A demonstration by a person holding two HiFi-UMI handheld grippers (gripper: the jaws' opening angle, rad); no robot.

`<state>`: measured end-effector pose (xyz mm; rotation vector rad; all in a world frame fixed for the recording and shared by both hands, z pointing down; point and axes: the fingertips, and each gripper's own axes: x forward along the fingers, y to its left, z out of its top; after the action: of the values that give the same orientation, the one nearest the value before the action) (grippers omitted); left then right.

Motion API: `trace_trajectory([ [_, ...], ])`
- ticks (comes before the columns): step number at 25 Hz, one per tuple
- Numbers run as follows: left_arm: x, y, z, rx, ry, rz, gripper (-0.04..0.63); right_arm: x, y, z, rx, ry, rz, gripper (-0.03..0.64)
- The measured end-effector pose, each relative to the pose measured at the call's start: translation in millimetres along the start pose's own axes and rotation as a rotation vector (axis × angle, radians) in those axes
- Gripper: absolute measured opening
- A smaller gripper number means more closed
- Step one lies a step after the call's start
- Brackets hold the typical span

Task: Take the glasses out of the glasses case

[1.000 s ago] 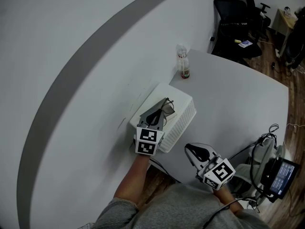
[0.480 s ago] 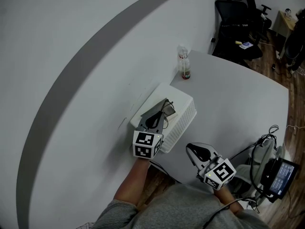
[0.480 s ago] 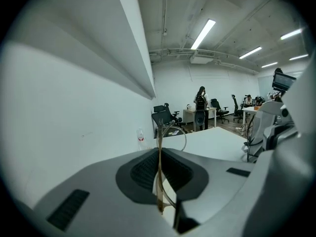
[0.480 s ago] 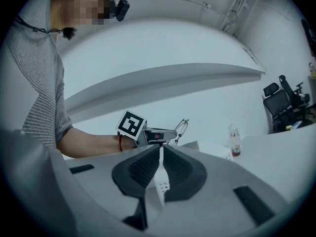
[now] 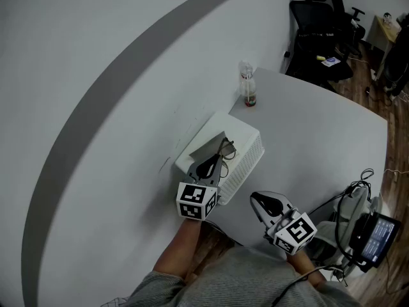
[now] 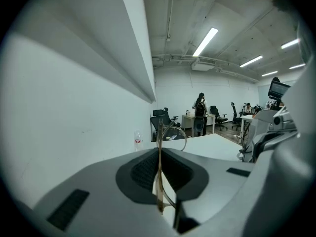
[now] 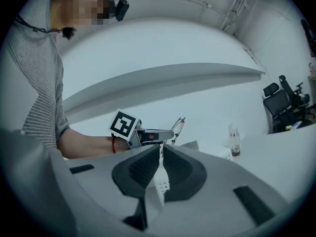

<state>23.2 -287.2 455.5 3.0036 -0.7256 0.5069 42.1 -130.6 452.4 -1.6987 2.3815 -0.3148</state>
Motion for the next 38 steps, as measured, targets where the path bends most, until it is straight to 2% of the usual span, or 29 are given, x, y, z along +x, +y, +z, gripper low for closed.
trace_trajectory([
  [4,-4.8,-5.1,0.6,-0.037,-0.021,-0.016,0.026,0.0,0.3,0.6,0.000,-0.005,0.001,0.017],
  [20,-19.9,-21.3,1.0,-0.070,-0.061,-0.059,0.026,-1.2,-7.1,1.6,-0.002,-0.004,-0.026,0.017],
  [29,-29.8,-49.9,-1.8,-0.062,-0.083,-0.126,0.026,-1.8,-9.1,2.3,-0.013,-0.004,-0.034,0.017],
  [38,-33.9,-61.0,-9.1,-0.055,-0.076,-0.147,0.026,-3.3,-9.9,3.3,-0.014,-0.007,-0.040,0.017],
])
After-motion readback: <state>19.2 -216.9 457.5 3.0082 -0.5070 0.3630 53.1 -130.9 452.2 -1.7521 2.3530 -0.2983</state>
